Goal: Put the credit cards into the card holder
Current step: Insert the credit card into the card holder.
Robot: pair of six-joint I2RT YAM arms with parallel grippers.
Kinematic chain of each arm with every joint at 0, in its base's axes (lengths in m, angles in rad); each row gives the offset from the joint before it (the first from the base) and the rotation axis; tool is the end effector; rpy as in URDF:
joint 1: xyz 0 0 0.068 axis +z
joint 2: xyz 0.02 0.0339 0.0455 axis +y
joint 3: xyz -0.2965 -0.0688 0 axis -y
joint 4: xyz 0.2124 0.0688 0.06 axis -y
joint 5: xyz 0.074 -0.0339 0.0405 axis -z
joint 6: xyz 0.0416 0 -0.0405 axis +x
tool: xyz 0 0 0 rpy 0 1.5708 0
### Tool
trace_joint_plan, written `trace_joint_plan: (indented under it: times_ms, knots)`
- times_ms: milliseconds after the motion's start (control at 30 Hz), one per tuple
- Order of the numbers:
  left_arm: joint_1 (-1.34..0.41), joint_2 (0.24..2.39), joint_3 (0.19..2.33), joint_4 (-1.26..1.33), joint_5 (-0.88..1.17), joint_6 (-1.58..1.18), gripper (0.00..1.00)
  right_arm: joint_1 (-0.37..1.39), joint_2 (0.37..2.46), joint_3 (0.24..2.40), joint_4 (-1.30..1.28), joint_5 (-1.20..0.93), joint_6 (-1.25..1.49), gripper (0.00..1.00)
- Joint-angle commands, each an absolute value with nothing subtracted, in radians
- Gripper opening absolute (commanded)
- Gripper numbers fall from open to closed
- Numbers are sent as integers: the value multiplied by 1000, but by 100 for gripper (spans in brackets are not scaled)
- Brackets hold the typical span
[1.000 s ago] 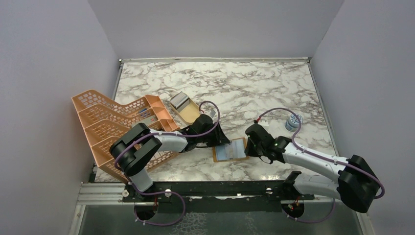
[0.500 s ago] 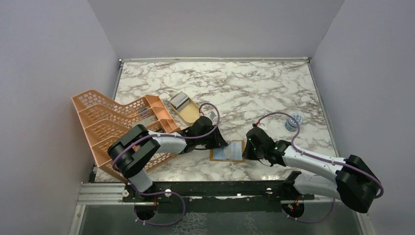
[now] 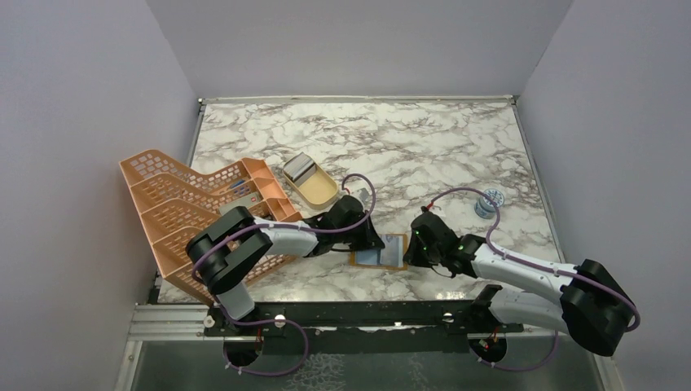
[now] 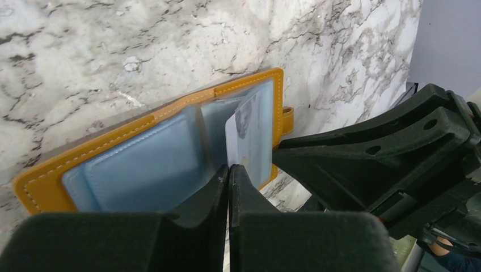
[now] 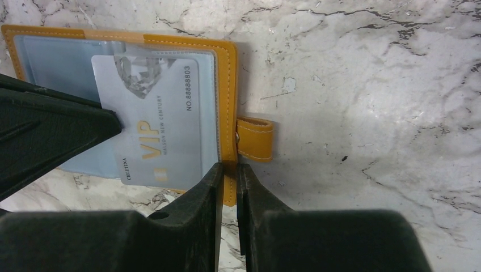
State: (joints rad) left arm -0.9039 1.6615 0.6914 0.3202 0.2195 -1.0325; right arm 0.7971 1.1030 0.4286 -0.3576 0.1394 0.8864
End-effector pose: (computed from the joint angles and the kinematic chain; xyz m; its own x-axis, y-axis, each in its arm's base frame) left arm 0.1832 -0.2473 0.1981 -0.9424 -0.1576 -0.2950 0.1268 0.6479 -0.7511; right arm 0.1081 0.1024 0.1935 -0.8895 0.1875 -0.4168 0.0484 0.9455 0.3222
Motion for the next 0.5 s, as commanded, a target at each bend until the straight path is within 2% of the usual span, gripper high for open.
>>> trace_joint_plan:
  times_ms: [0, 333, 467]
  knots:
    - [-918, 1691, 735, 329, 214, -1014, 2, 801, 1080, 414, -339, 126, 899, 15]
    - [-933, 1695, 735, 328, 170, -1040, 1, 800, 1060, 406, -331, 133, 908, 15]
    - [-933, 1708, 726, 320, 157, -1036, 16, 799, 1051, 400, -340, 142, 913, 15]
